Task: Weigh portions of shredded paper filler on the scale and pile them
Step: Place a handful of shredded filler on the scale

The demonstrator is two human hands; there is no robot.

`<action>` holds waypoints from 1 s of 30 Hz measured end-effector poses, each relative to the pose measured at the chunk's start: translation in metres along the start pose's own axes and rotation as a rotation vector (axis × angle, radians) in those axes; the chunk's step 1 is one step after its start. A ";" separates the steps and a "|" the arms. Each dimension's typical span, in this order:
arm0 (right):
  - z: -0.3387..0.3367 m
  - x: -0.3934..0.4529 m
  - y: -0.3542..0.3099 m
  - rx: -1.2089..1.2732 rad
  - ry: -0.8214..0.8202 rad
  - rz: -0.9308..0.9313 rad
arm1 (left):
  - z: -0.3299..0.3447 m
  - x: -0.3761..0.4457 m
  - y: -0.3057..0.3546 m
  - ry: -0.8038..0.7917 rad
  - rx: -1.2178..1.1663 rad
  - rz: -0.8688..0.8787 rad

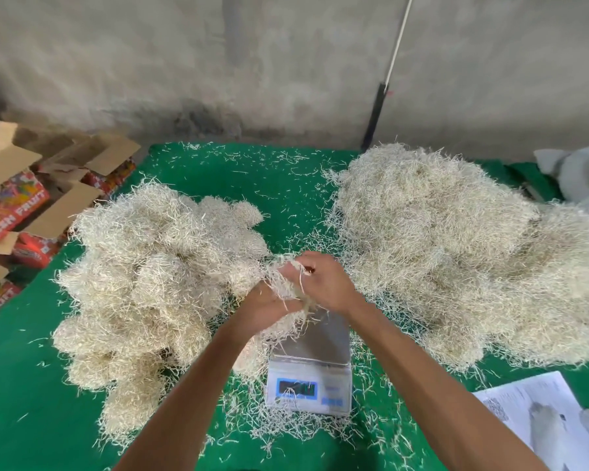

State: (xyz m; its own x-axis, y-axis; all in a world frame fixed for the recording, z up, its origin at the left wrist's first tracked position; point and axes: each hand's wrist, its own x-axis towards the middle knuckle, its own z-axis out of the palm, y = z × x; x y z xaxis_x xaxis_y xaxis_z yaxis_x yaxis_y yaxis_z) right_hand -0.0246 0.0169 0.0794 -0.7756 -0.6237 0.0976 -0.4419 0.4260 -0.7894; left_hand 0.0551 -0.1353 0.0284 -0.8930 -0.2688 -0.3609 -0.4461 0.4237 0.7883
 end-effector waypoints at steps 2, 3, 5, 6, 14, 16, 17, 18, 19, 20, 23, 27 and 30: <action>-0.017 0.008 0.009 0.200 0.139 -0.011 | -0.001 0.001 0.002 0.050 -0.068 0.022; -0.021 0.011 0.012 0.309 0.242 0.019 | -0.004 0.002 0.005 0.080 -0.082 0.019; -0.018 0.013 0.013 0.419 0.337 0.069 | -0.005 0.006 0.012 0.125 -0.051 -0.006; -0.013 0.013 0.013 0.393 0.304 0.090 | -0.005 0.008 0.013 0.139 -0.012 -0.010; -0.064 0.036 0.005 0.394 0.299 0.195 | -0.006 0.028 0.009 0.230 0.054 -0.044; -0.076 0.039 0.006 0.494 0.277 0.199 | -0.010 0.035 0.008 0.276 0.056 -0.049; -0.090 0.043 0.008 0.645 0.388 0.192 | -0.012 0.038 0.007 0.286 0.053 -0.049; -0.107 0.048 0.009 0.773 0.502 0.192 | -0.015 0.040 0.006 0.302 0.033 -0.046; -0.120 0.055 0.011 0.831 0.571 0.196 | -0.017 0.042 0.006 0.325 0.006 -0.047; -0.129 0.059 0.010 0.843 0.579 0.205 | -0.018 0.045 0.005 0.350 -0.021 -0.055; -0.122 0.067 0.019 0.576 0.468 0.333 | -0.022 0.051 0.010 0.350 -0.112 -0.118; -0.109 0.068 0.040 0.398 0.345 0.327 | -0.020 0.060 0.014 0.306 -0.189 -0.190; -0.088 0.058 0.048 -0.106 0.105 0.138 | -0.027 0.073 0.018 0.330 -0.286 -0.250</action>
State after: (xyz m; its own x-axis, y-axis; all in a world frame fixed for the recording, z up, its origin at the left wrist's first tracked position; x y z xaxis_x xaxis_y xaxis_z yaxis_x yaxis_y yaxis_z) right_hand -0.1306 0.0590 0.1002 -0.8721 -0.4856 0.0598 -0.3691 0.5728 -0.7319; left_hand -0.0160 -0.1710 0.0297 -0.6742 -0.6108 -0.4152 -0.5684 0.0700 0.8198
